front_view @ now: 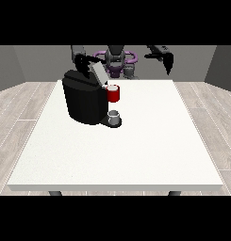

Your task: Insert the coffee pod into the coffee machine and close the lid

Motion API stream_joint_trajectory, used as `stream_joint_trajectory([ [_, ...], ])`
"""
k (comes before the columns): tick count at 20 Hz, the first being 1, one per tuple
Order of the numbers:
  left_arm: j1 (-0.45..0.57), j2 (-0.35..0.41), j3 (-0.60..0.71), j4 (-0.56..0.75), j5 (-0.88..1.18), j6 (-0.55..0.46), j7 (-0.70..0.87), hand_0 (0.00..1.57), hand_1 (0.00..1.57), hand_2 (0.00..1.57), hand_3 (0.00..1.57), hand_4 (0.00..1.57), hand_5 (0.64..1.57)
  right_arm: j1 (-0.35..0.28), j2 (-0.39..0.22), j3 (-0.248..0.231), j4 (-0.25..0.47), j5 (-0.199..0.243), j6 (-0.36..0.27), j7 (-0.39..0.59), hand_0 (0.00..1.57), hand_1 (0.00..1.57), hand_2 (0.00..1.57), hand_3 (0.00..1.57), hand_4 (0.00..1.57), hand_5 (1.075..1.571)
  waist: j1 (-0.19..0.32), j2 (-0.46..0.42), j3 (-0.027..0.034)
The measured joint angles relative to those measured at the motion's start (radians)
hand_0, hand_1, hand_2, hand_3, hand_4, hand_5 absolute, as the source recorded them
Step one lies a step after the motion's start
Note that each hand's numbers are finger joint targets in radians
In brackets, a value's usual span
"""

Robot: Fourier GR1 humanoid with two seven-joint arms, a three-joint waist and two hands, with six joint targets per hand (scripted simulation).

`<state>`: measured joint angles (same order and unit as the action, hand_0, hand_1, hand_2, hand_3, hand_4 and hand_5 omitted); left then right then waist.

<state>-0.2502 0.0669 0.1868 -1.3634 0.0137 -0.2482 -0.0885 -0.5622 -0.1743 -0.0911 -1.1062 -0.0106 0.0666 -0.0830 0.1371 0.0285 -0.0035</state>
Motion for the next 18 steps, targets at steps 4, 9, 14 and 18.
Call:
stream_joint_trajectory([
  [4, -0.017, 0.004, -0.007, -0.020, 0.008, 0.014, 0.029, 0.00, 0.00, 0.00, 0.00, 0.00, 1.571, -0.050, 0.009, 0.000, 0.028, 0.014, -0.016, 0.007, 0.00, 0.00, 0.00, 0.00, 0.00, 1.571, 0.003, 0.019, -0.0001],
  [9, -0.019, 0.017, -0.005, -0.006, -0.002, 0.037, 0.015, 0.00, 0.00, 0.00, 0.00, 0.00, 1.571, -0.096, 0.019, 0.010, 0.042, 0.020, -0.006, 0.021, 0.00, 0.00, 0.00, 0.00, 0.00, 1.571, -0.013, 0.030, 0.0013],
  [14, 0.009, 0.027, -0.010, -0.006, 0.007, 0.028, 0.000, 0.00, 0.00, 0.00, 0.00, 0.00, 1.571, -0.092, 0.027, 0.016, 0.059, 0.033, -0.010, -0.003, 0.00, 0.00, 0.00, 0.00, 0.18, 1.571, -0.014, 0.027, 0.0025],
  [18, 0.004, 0.031, -0.011, -0.002, 0.006, 0.043, 0.003, 0.00, 0.00, 0.00, 0.00, 0.02, 1.571, -0.129, 0.040, 0.032, 0.078, 0.052, -0.009, 0.005, 0.00, 0.00, 0.00, 0.00, 0.14, 1.571, -0.006, 0.037, 0.0027],
])
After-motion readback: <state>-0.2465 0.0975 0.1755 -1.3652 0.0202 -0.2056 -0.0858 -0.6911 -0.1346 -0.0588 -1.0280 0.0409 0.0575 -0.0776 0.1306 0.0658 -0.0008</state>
